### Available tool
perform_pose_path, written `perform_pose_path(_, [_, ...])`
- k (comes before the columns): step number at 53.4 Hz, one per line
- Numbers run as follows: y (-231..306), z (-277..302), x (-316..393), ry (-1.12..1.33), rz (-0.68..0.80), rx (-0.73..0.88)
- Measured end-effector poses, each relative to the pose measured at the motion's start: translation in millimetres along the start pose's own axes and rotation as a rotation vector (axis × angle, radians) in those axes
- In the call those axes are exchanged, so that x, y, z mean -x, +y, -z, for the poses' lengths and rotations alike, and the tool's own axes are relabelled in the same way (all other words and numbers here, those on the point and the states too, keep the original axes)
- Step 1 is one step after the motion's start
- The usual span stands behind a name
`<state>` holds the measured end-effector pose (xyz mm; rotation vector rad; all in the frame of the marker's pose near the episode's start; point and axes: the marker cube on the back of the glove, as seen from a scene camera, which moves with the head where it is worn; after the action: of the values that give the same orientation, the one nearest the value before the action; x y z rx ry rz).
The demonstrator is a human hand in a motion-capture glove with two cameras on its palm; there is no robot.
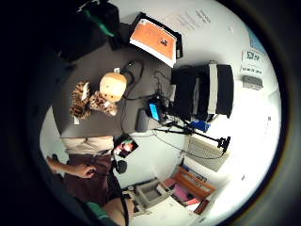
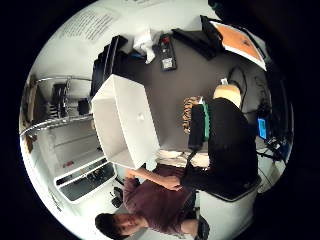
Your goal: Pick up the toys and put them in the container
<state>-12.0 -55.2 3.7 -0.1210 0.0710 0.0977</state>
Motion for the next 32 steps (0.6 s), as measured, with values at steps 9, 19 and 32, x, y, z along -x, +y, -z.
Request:
perform_pose_path(9, [-16,3,-23,0.006,-0.048,-0.032])
perform_pose_path(19, [-38,-31,-36,-0.011,-0.056,-0.016])
perform_pose_path(32, [-55,-99,-47,-0.058,-0.047,0.116])
